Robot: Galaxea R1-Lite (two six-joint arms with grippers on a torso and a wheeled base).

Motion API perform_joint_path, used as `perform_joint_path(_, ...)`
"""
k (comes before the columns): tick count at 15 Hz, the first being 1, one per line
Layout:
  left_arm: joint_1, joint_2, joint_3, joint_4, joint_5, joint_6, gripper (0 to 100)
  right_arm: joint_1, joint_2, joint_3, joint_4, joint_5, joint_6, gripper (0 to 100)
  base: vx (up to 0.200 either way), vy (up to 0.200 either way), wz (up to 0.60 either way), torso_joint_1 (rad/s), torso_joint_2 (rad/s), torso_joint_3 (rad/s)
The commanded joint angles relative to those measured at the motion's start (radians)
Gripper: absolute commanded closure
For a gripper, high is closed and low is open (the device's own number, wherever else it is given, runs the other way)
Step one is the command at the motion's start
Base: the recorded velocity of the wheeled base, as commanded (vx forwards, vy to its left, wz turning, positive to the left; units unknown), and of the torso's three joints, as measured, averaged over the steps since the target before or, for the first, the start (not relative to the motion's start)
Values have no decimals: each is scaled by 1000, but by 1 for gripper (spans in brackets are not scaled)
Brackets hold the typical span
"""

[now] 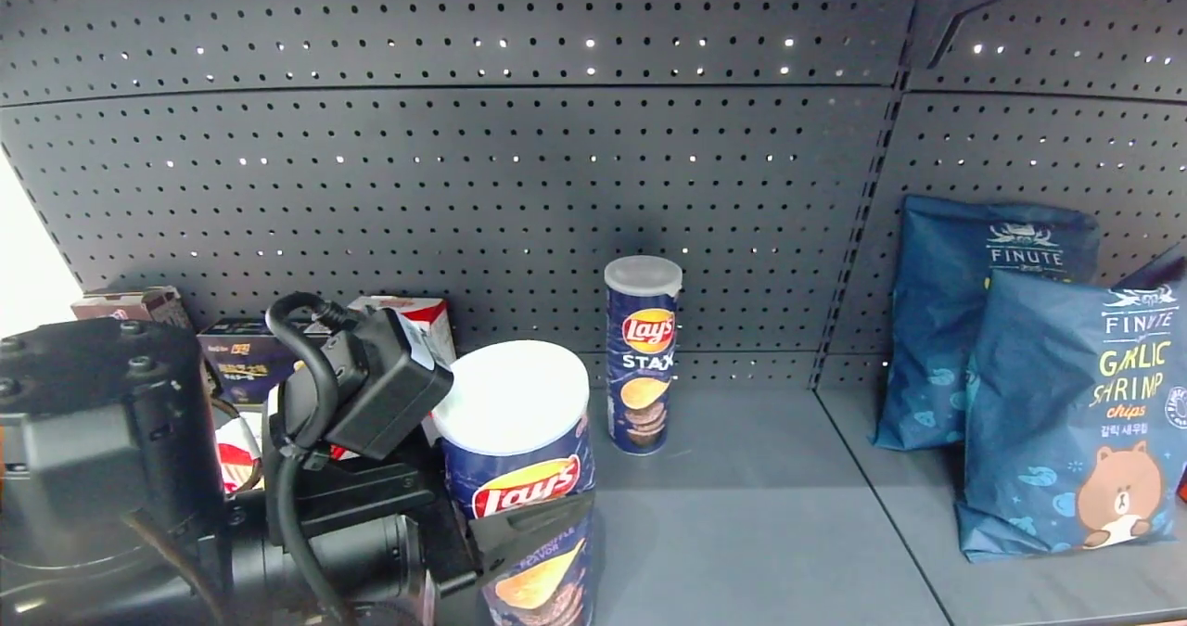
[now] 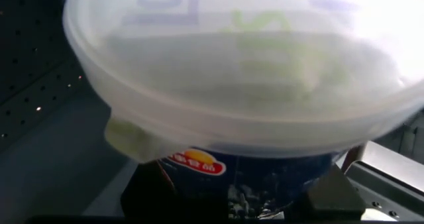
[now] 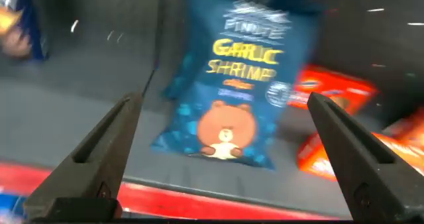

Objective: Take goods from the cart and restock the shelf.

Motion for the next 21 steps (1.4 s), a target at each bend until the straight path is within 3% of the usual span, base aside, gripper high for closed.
perform_joint_path(1, 14, -7, 4, 1, 5, 0, 100, 157, 211, -41, -6, 15, -13, 0, 0, 0, 0, 0, 0, 0)
perform_joint_path(2, 21, -24, 8, 4, 8, 0, 100, 283, 265, -71, -17, 13, 17, 0, 0, 0, 0, 0, 0, 0)
perform_joint_path(3, 21, -27, 10, 6, 8, 0, 100, 332, 286, -87, -17, 12, 30, 0, 0, 0, 0, 0, 0, 0)
perform_joint_path(4, 32, -29, 27, 4, 8, 0, 100, 439, 350, -146, -18, -11, 105, 0, 0, 0, 0, 0, 0, 0)
perform_joint_path(6, 47, -49, 43, 4, 8, 0, 100, 520, 430, -194, -67, -25, 191, 0, 0, 0, 0, 0, 0, 0)
perform_joint_path(15, 73, -75, 70, 3, 8, 0, 100, 553, 714, -261, -152, 139, 185, 0, 0, 0, 0, 0, 0, 0)
perform_joint_path(18, 84, -78, 71, 4, 8, 0, 100, 511, 824, -280, -261, 193, 183, 0, 0, 0, 0, 0, 0, 0)
perform_joint_path(21, 87, -93, 82, 8, 8, 0, 100, 481, 929, -341, -281, 196, 183, 0, 0, 0, 0, 0, 0, 0)
